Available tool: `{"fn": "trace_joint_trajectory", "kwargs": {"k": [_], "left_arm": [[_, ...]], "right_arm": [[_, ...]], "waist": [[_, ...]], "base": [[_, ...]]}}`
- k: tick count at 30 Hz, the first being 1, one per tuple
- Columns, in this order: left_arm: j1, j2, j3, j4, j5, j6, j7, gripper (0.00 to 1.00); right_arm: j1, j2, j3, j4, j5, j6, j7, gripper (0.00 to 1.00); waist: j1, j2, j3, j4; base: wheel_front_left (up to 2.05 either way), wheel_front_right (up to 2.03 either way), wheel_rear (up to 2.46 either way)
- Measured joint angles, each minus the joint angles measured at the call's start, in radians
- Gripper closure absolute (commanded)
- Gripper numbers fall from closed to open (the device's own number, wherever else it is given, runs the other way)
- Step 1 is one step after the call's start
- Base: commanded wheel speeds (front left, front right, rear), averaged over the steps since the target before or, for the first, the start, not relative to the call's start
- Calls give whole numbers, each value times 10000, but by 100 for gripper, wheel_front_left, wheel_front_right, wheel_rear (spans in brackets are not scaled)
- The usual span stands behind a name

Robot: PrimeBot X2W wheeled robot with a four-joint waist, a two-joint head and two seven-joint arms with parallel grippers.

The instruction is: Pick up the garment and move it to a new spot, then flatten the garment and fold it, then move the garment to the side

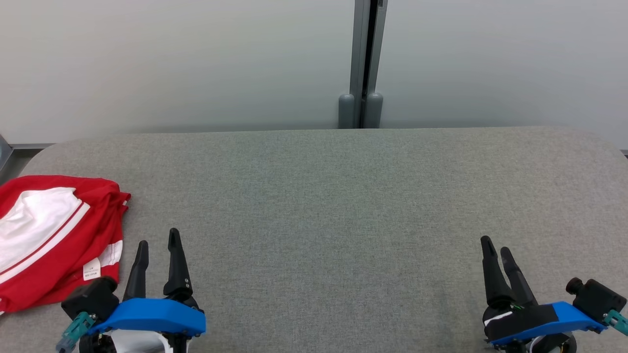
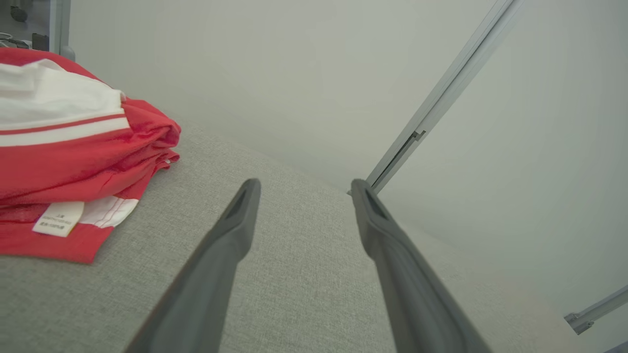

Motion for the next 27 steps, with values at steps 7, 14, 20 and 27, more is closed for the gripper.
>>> {"fn": "trace_joint_trajectory", "kwargs": {"k": [7,14,20,27], "left_arm": [[-8,10,-67,230,775,132,-188,0],[-45,23,-113,401,1522,203,-347,0],[-46,46,-130,510,2082,236,-510,0],[-46,65,-196,665,2711,261,-650,0]], "right_arm": [[-1,-2,90,111,-761,0,-163,0],[-6,-6,130,194,-1411,2,-336,0],[-16,-8,196,282,-2002,2,-499,0],[-26,-13,278,334,-2685,2,-640,0]], "waist": [[0,0,-2,48],[0,0,4,96],[0,0,0,128],[0,0,-11,163]], "base": [[0,0,0],[0,0,0],[0,0,0],[0,0,0]]}}
